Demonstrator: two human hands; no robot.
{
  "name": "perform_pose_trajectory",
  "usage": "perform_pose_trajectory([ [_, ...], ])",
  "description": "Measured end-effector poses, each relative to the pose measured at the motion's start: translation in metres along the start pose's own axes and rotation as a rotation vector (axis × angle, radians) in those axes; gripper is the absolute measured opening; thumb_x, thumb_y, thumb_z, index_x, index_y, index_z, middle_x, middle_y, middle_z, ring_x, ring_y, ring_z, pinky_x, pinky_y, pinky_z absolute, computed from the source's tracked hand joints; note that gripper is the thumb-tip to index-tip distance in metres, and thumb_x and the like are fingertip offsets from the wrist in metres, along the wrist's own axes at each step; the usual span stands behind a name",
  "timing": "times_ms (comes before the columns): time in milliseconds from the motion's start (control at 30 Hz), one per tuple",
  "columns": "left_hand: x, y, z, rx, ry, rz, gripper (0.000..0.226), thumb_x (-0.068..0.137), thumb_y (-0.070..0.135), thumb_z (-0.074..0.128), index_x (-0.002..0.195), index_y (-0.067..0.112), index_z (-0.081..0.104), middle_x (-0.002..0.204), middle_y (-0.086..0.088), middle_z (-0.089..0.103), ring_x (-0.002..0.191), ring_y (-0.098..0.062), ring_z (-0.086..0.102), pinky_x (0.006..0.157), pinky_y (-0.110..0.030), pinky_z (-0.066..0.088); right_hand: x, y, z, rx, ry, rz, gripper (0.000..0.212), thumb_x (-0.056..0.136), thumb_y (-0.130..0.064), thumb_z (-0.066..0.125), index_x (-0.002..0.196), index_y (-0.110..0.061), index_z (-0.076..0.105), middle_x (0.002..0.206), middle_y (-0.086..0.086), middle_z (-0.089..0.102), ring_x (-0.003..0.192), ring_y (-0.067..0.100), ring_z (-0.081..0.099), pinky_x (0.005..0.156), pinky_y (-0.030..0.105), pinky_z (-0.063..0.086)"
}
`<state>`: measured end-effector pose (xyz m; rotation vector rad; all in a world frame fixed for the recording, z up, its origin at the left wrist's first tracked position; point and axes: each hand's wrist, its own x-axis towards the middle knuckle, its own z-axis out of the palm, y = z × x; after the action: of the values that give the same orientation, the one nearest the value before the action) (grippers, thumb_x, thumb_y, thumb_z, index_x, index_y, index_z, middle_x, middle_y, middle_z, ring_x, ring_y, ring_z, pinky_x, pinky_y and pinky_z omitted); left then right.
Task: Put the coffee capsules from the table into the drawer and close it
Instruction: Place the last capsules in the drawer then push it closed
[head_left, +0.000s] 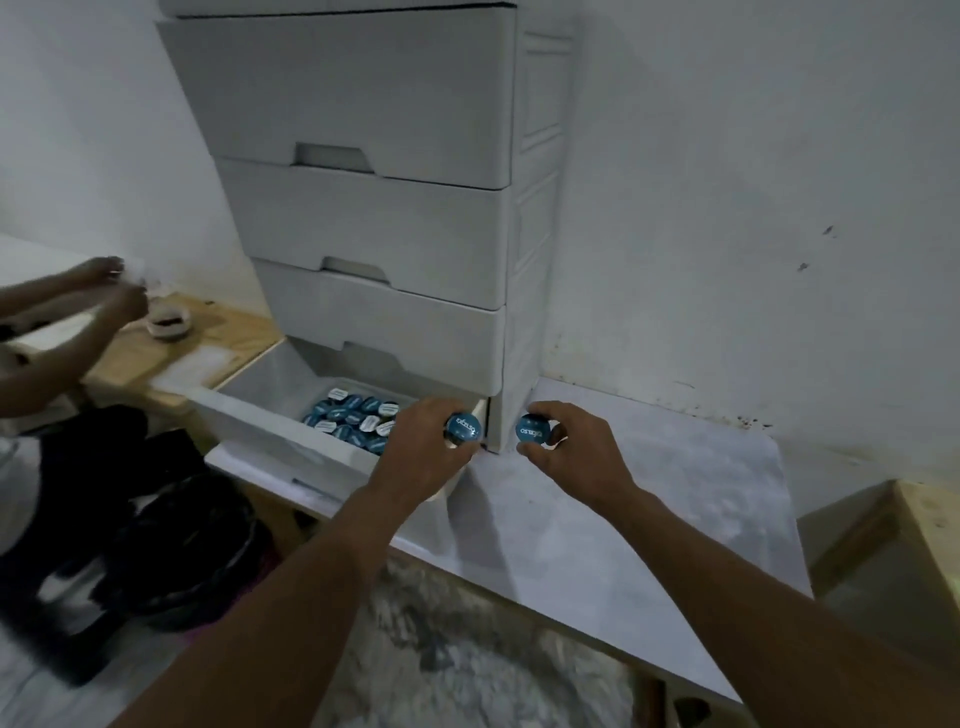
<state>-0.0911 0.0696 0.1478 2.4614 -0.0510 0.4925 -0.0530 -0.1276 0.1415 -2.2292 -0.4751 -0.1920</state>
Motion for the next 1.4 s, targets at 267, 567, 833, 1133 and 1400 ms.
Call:
perform_pose_trajectory([
  [267, 0.016, -0.108, -0.072, -0.009, -0.038, -0.021, 0.042, 0.073, 0.02, 0.078, 0.112, 0.014, 0.063, 0.108, -0.002, 0.067, 0.098, -0.015, 0.059, 0.091, -0.026, 0.045, 0.034, -0.079, 0.106, -0.016, 0.03, -0.017, 0.037, 0.077, -0.017, 0.076, 0.111, -0.013, 0.065, 0.106, 0.001, 0.066, 0.086, 0.009, 0.055, 0.074, 0.007, 0.039],
  [567, 0.049, -0.176, -0.086, 0.014, -0.146, 0.026, 0.041, 0.073, 0.018, 0.077, 0.112, 0.015, 0.065, 0.107, -0.004, 0.064, 0.098, -0.017, 0.057, 0.09, -0.026, 0.043, 0.07, -0.092, 0.169, -0.096, 0.049, 0.072, 0.041, 0.074, -0.01, 0.072, 0.114, -0.013, 0.065, 0.11, 0.008, 0.063, 0.099, 0.019, 0.058, 0.089, 0.028, 0.047],
  [833, 0.101, -0.211, -0.056, 0.037, -0.252, 0.023, 0.036, 0.077, 0.017, 0.073, 0.112, 0.017, 0.066, 0.109, -0.006, 0.063, 0.102, -0.02, 0.057, 0.09, -0.026, 0.044, 0.121, -0.058, 0.209, -0.16, -0.025, 0.14, 0.032, 0.076, -0.009, 0.072, 0.108, -0.009, 0.067, 0.103, 0.009, 0.062, 0.093, 0.022, 0.058, 0.083, 0.03, 0.047],
  [1133, 0.146, -0.25, -0.019, 0.041, -0.424, -0.003, 0.04, 0.074, 0.013, 0.073, 0.113, 0.015, 0.065, 0.11, -0.006, 0.059, 0.1, -0.02, 0.057, 0.09, -0.024, 0.046, 0.153, -0.024, 0.241, -0.153, -0.104, 0.266, 0.035, 0.076, -0.008, 0.071, 0.111, -0.009, 0.066, 0.104, 0.01, 0.056, 0.097, 0.022, 0.055, 0.088, 0.037, 0.05],
  [1400, 0.171, -0.275, 0.017, -0.018, -0.536, 0.122, 0.05, 0.075, 0.017, 0.073, 0.123, 0.01, 0.059, 0.119, -0.007, 0.054, 0.105, -0.021, 0.055, 0.091, -0.017, 0.04, 0.163, -0.009, 0.264, -0.24, 0.006, 0.313, 0.037, 0.07, -0.008, 0.072, 0.107, -0.009, 0.066, 0.104, 0.008, 0.064, 0.099, 0.021, 0.055, 0.079, 0.021, 0.038],
])
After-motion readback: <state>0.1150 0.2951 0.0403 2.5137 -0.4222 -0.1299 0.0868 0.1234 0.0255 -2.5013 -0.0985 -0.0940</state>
